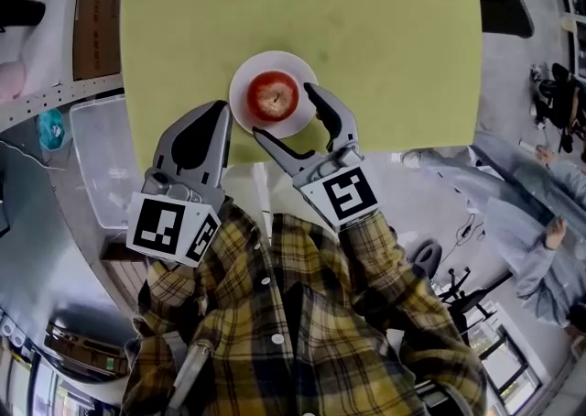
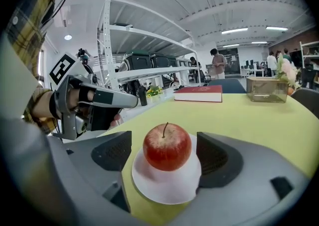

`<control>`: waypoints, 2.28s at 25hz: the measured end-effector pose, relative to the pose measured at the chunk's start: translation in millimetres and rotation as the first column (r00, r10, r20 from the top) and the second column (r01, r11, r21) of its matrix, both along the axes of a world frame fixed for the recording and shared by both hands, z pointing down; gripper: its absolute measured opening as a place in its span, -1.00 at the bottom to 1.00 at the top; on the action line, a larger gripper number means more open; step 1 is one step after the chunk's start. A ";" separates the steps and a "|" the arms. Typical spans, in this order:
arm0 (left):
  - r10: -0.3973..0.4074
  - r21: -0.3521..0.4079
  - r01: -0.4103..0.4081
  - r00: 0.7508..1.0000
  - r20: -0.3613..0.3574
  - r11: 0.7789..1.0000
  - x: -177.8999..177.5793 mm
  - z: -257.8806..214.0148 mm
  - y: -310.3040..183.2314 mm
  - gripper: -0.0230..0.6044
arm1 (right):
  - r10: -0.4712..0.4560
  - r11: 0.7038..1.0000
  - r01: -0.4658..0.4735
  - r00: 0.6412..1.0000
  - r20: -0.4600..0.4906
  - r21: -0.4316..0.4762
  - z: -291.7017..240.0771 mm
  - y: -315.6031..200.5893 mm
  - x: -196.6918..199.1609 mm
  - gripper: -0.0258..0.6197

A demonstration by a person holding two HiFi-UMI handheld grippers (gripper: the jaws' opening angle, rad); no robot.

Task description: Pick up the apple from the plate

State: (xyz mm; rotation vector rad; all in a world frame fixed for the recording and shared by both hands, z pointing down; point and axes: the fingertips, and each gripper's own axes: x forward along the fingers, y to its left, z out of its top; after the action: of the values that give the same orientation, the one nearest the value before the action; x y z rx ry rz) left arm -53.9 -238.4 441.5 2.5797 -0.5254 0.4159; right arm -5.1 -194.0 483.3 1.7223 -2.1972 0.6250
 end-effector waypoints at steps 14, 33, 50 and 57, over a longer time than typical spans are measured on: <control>-0.005 -0.040 0.005 1.000 0.008 0.999 -1.8 23.1 -1.7 -0.91 | -0.023 1.000 0.022 0.999 -0.046 -0.019 30.9 -17.5 -1.0 0.26; 0.016 -0.060 -0.016 1.000 0.001 0.998 5.9 29.1 -8.2 -0.91 | -0.076 0.995 0.071 0.993 -0.088 -0.064 42.2 -20.0 -8.9 0.25; 0.025 -0.021 -0.025 0.999 -0.025 0.999 15.7 1.3 -19.4 -0.90 | -0.090 0.996 0.089 0.995 -0.044 -0.016 4.2 -30.6 -1.1 0.25; 0.037 0.005 -0.037 0.998 -0.045 0.999 23.2 -22.1 -19.0 -0.90 | -0.110 0.994 0.110 0.993 -0.044 0.007 -26.0 -26.0 -2.1 0.25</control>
State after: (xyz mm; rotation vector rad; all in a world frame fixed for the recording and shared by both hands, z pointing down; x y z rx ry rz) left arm -30.7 -257.4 419.3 2.6001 -0.4637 0.3685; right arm -7.2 -220.0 457.2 1.5915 -2.2504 0.5457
